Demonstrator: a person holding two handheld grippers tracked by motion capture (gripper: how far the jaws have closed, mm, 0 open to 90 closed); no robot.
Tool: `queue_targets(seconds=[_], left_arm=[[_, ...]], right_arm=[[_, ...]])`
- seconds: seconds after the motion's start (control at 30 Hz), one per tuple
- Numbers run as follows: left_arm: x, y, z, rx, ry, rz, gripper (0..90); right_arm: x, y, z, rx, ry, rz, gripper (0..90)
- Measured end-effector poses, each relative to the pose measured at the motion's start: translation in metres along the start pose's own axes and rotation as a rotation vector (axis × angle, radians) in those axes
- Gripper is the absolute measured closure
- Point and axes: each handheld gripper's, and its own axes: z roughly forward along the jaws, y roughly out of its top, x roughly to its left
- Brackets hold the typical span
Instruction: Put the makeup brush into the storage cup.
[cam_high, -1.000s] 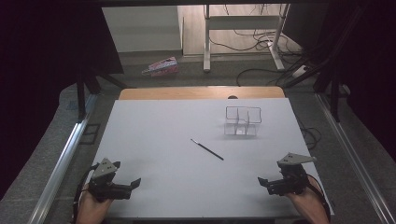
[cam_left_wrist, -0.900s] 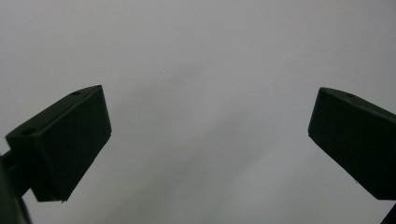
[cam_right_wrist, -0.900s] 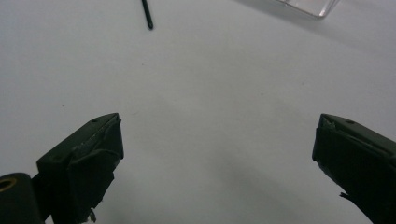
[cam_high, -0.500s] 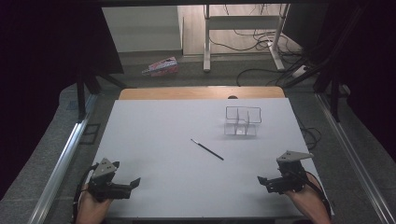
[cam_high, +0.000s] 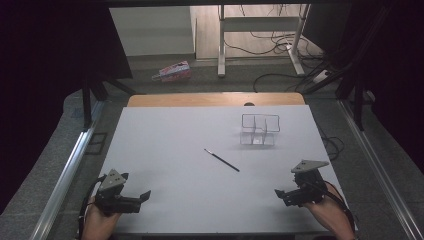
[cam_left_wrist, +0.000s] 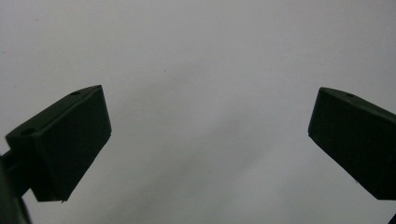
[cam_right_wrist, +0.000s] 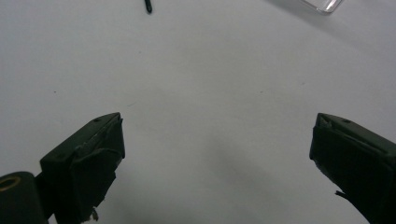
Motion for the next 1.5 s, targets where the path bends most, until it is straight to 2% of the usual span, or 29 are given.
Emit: queue_targets(seconds=[0.23,0.53,0.87,1.1,1.5], left_arm=[[0.0,0.0,0.001,0.007,0.001,0.003,0.0],[-0.001,0.0,0.001,0.011,0.003,0.006,0.0],[-0.001,0.0,0.001,0.015,0.009,0.009,0.0],[-0.001,0.0,0.001,0.013,0.014,0.011,0.0],[-0.001,0.0,0.002,0.018,0.016,0.012,0.0]], right_arm=[[-0.001,0.003,0.003,0.018,0.002,-0.023,4.6],[-0.004,0.011,0.004,0.036,0.024,-0.006,3.0],[-0.003,0.021,0.009,0.088,0.018,-0.028,2.7],[-0.002,0.026,0.011,0.106,0.006,-0.035,2.0],[0.001,0.039,0.018,0.142,0.015,-0.037,0.4]])
